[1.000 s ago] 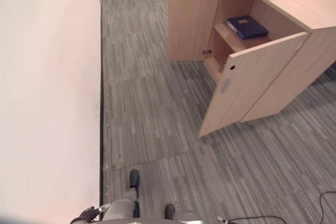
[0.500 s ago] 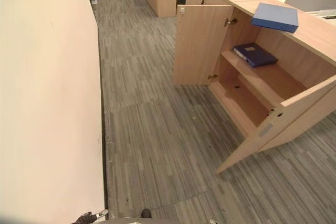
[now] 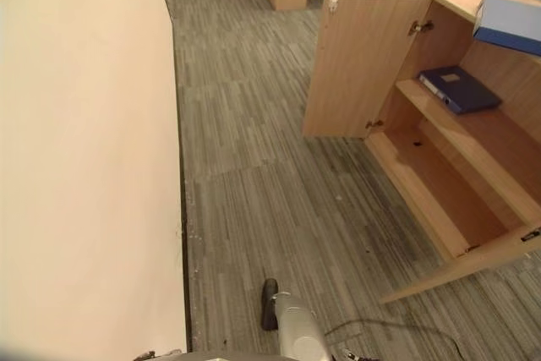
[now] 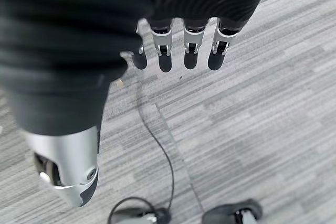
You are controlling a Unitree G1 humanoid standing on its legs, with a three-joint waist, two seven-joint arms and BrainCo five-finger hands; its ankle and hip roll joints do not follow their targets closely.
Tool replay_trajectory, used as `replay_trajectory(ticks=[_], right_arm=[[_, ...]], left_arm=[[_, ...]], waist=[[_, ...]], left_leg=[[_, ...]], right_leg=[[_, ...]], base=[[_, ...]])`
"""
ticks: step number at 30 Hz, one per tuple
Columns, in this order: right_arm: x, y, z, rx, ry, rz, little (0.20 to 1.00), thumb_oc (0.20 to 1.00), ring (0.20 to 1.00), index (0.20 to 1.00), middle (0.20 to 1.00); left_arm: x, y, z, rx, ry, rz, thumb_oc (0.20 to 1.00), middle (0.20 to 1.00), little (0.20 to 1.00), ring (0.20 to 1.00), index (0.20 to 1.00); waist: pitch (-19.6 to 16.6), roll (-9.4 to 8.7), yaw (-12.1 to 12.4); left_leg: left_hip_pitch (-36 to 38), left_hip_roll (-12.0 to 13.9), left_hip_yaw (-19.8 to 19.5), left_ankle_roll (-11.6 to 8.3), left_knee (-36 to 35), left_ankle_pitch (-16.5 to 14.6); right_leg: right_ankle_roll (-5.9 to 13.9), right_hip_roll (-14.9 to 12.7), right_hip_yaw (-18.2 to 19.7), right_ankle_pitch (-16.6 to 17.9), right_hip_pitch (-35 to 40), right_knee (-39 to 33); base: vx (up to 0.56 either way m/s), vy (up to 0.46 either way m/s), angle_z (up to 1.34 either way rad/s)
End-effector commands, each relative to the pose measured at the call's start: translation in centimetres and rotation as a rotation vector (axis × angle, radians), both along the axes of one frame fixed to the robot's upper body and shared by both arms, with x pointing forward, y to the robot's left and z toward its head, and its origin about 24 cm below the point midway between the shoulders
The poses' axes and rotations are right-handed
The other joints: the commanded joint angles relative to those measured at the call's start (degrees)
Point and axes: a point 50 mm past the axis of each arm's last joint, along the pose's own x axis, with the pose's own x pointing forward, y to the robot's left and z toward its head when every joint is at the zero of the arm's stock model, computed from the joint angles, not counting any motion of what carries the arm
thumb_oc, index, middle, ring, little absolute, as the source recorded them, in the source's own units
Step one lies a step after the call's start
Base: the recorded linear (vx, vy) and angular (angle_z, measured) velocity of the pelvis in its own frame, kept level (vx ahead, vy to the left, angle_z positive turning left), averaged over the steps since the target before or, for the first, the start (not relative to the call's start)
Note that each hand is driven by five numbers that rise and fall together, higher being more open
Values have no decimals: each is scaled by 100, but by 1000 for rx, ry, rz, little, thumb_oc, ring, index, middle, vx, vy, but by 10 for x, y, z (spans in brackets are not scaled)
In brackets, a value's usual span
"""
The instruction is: Put the empty folder in the office cabinet
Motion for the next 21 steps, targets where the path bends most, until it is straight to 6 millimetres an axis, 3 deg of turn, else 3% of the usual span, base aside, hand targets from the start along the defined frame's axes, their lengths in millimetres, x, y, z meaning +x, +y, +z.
replay_trajectory(ticks=[1, 3, 5, 6, 8, 10, 11, 13, 16, 19, 21], right_arm=[[3, -4, 1, -16, -3, 23, 1000, 1000, 1000, 1000, 1000], [-1, -4, 1, -17, 2, 2, 1000, 1000, 1000, 1000, 1000], [1, -4, 1, -16, -7, -1, 1000, 1000, 1000, 1000, 1000], [1, -4, 1, -15, -7, -1, 1000, 1000, 1000, 1000, 1000], [10, -6, 3, -30, -33, 1, 1000, 1000, 1000, 1000, 1000], [11, -7, 3, -31, -38, 0, 1000, 1000, 1000, 1000, 1000], [14, -9, 5, -42, -42, 4, 1000, 1000, 1000, 1000, 1000], [17, -13, 6, -53, -50, 12, 1000, 1000, 1000, 1000, 1000], [19, -15, 7, -64, -44, 33, 1000, 1000, 1000, 1000, 1000], [17, -17, 7, -73, -31, 47, 1000, 1000, 1000, 1000, 1000], [14, -20, 8, -82, -19, 50, 1000, 1000, 1000, 1000, 1000]], left_arm=[[9, 8, 3, 31, -20, -37, 1000, 1000, 1000, 1000, 1000], [11, 5, 3, 16, -31, -41, 1000, 1000, 1000, 1000, 1000], [16, 4, 3, 11, -52, -41, 1000, 1000, 1000, 1000, 1000], [16, 4, 3, 12, -52, -41, 1000, 1000, 1000, 1000, 1000], [26, 5, 6, 19, -96, -12, 1000, 1000, 1000, 1000, 1000], [26, 5, 6, 18, -99, -3, 1000, 1000, 1000, 1000, 1000], [27, 3, 5, 14, -104, 2, 1000, 1000, 1000, 1000, 1000], [26, 2, 5, 14, -103, 2, 1000, 1000, 1000, 1000, 1000], [24, 3, 5, 16, -102, 20, 1000, 1000, 1000, 1000, 1000], [25, 5, 5, 24, -105, 31, 1000, 1000, 1000, 1000, 1000], [23, 4, 5, 23, -104, 39, 1000, 1000, 1000, 1000, 1000]], waist=[[-145, -152, 14], [-228, -188, -15], [-227, -252, -21], [-248, -263, -27], [-98, -348, 122], [-113, -383, 152], [-72, -439, 222], [-47, -491, 316], [-44, -516, 440], [-75, -398, 537], [-62, -339, 585]], left_leg=[[-675, 316, 237, -78, 76, -33], [-747, 545, 590, -299, 691, -282], [-1070, 798, 941, -518, 1676, -97], [-1097, 787, 936, -515, 1671, -80], [-1773, 1043, 1080, -657, 3447, 438], [-1943, 1117, 1154, -658, 3733, 582], [-2290, 1381, 1321, -525, 3991, 614], [-2652, 1293, 1201, -343, 3777, 462], [-2832, 1138, 699, -341, 2590, 540], [-2907, 1061, -129, -573, 1068, 1239], [-3071, 1077, -749, -638, 329, 1484]], right_leg=[[1002, -14, 504, -257, 580, -344], [951, 102, 576, -374, 923, -574], [929, 203, 732, -378, 1186, -753], [929, 192, 729, -369, 1162, -759], [750, 306, 954, -456, 1468, -807], [705, 315, 1009, -498, 1535, -832], [625, 289, 1176, -594, 1695, -811], [627, 245, 1376, -629, 1770, -788], [690, 199, 1636, -719, 1878, -778], [716, 329, 1938, -857, 2058, -815], [724, 381, 2235, -958, 2163, -785]], base=[[304, -143, -9], [295, -180, -3], [180, -152, -14], [103, -117, -55], [193, -189, -61], [166, -121, -46], [147, -48, -57], [150, -10, -68], [142, 53, -66], [204, 56, -39], [232, 52, -39]])
